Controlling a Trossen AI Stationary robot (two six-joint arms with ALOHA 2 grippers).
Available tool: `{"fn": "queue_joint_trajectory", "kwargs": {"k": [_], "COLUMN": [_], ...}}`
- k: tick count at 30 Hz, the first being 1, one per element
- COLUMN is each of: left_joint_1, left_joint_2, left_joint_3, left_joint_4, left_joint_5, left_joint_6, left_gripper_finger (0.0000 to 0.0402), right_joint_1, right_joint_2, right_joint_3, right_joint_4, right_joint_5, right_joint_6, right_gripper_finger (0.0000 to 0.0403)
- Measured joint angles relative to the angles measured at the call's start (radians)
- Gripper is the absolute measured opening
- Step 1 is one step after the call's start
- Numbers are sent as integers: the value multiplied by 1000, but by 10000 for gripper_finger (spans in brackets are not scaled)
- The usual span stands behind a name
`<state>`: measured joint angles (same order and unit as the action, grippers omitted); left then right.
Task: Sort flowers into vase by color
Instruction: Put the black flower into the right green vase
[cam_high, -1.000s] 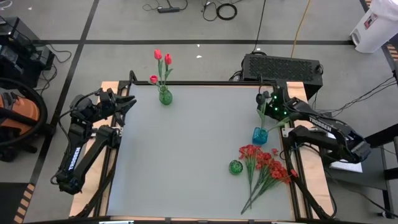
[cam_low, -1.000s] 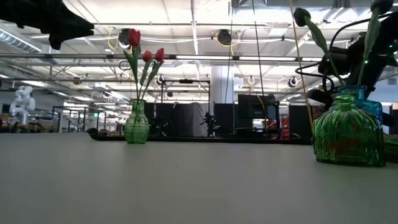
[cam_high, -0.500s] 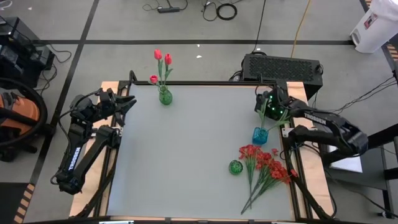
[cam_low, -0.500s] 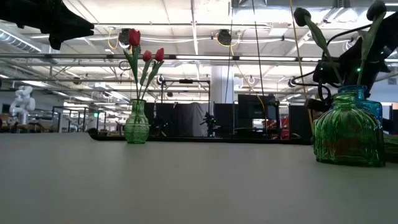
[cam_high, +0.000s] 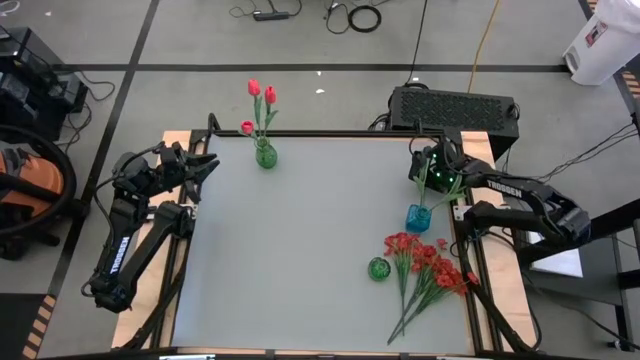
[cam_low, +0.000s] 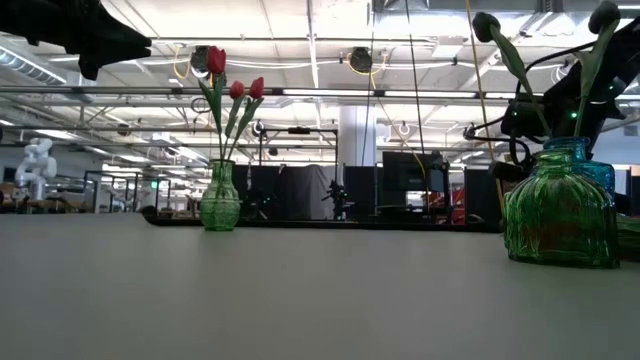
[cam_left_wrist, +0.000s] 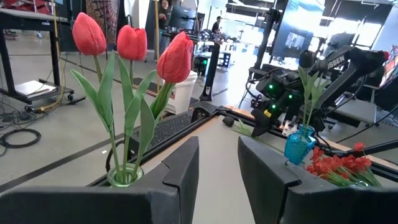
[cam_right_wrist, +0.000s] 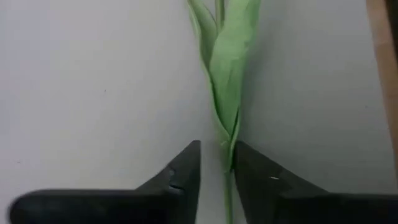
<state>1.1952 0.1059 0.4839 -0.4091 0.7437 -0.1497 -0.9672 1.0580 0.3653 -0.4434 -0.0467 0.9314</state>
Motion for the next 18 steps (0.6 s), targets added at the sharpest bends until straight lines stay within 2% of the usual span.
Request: {"fn": "queue_joint_trajectory", "kwargs": {"k": [7, 18], "left_joint_1": [0, 0], "left_joint_2": [0, 0], "left_joint_3": [0, 0], "left_joint_4": [0, 0], "left_joint_5": [0, 0], "left_joint_6": [0, 0], "left_gripper_finger": [118, 118], "right_joint_1": [0, 0], "right_joint_2": [0, -6], "right_joint_3": [0, 0], "right_joint_4": [-1, 17], "right_joint_5": [0, -2], "right_joint_6": [-8, -60], "right_gripper_finger": [10, 1]}}
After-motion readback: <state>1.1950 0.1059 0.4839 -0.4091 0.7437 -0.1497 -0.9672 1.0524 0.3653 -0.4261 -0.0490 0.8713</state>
